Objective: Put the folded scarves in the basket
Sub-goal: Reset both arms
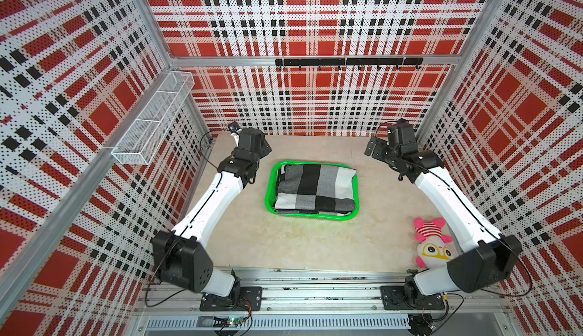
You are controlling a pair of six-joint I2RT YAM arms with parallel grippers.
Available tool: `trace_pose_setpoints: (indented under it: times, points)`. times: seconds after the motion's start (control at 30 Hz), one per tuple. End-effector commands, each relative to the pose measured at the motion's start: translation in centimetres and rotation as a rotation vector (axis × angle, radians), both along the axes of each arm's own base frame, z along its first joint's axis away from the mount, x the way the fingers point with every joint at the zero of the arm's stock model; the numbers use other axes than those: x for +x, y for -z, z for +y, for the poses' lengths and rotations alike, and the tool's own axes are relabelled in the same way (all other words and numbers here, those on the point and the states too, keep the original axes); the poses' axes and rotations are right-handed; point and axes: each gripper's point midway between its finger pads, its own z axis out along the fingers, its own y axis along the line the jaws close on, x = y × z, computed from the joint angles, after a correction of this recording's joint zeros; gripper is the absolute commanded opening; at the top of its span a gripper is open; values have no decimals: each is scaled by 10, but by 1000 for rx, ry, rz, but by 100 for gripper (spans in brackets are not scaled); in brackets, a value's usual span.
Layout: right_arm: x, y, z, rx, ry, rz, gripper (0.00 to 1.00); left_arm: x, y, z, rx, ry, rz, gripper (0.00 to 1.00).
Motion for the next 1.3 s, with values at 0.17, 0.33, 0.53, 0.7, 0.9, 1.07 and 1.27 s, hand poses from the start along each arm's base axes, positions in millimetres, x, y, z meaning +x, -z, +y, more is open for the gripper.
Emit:
trace_pose_setpoints:
  times: [0.17, 0.33, 0.53, 0.7, 0.9, 1.07, 1.27]
  points:
    - [-24, 53, -93, -72, 273, -241, 100, -57, 19, 72, 198, -246, -300, 99]
    - [-15, 112, -94, -230, 180, -143, 100, -37, 72, 109, 342, -221, -128, 99]
    - [-11, 158, -94, -278, 148, -158, 100, -23, 117, 117, 432, -163, -122, 99]
    - [-3, 171, -91, -367, 87, -124, 100, -21, 155, 102, 453, -96, -86, 99]
    - [-15, 183, -90, -373, 31, -211, 100, -50, 146, 106, 419, -113, -222, 99]
    - [-13, 186, -86, -372, -19, -274, 100, -73, 144, 107, 399, -109, -299, 99]
    - [-32, 182, -88, -372, 10, -384, 100, -72, 142, 105, 416, -108, -337, 99]
